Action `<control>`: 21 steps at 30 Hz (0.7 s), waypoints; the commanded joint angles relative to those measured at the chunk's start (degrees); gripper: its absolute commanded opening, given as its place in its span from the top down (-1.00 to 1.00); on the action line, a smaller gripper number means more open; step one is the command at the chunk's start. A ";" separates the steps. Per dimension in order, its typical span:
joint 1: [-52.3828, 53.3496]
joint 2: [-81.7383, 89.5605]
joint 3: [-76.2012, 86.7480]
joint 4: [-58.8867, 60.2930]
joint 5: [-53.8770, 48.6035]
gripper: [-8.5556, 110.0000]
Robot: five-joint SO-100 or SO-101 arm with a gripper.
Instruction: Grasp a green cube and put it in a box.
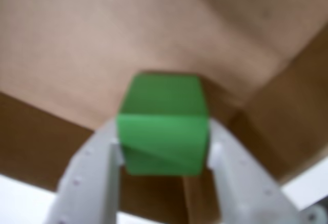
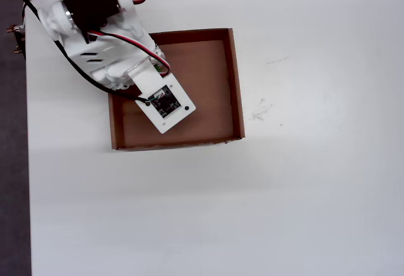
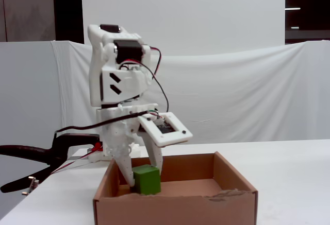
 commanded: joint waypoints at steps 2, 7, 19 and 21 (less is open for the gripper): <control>0.00 0.53 -0.09 -0.62 -0.79 0.64; 0.09 0.35 0.18 -1.23 -0.70 0.64; 0.53 0.35 0.88 -2.46 -0.70 0.61; 0.53 0.35 0.88 -2.64 -0.70 0.61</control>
